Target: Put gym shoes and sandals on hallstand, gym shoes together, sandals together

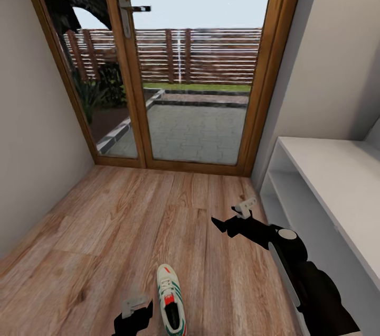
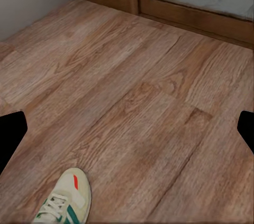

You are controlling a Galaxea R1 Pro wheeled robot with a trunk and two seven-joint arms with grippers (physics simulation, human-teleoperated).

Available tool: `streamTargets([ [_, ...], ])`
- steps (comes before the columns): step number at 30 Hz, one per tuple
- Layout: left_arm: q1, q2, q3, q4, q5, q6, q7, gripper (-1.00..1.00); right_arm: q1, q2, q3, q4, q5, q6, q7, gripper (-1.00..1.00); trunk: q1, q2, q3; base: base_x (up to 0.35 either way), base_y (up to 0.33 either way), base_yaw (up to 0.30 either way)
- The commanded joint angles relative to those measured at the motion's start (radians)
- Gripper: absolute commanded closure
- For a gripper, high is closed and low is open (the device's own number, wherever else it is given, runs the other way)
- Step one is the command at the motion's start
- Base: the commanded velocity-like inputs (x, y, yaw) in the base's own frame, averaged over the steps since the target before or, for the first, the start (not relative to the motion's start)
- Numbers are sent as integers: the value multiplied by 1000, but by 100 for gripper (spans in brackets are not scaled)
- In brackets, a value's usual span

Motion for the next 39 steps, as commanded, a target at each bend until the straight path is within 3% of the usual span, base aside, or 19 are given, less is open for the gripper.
streamTargets([
  [1, -1, 0, 3, 1, 1, -3, 0, -100, -1, -1, 1, -1, -1, 6, 2, -100, 0, -1, -6, 0, 0, 0],
  [17, -1, 0, 3, 4, 1, -3, 0, -100, -1, -1, 1, -3, -3, 6, 1, -100, 7, -4, -94, 0, 0, 0],
  [25, -1, 0, 3, 3, 1, -3, 0, -100, -1, -1, 1, -5, -63, 7, 1, -100, 11, -6, -137, 0, 0, 0],
  [30, 0, 0, 3, 2, 1, -3, 0, -100, -1, -1, 1, -6, -101, 7, 1, -100, 11, -6, -143, 0, 0, 0],
  [38, -1, -2, 3, 3, 1, -3, 0, -100, -1, 0, 1, -4, -117, 7, 0, -100, 11, -6, -145, 0, 0, 0],
  [39, 0, -2, 3, 4, 1, -3, 0, -100, -1, 10, 2, -3, -119, 7, -1, -100, 11, -6, -145, 0, 0, 0],
])
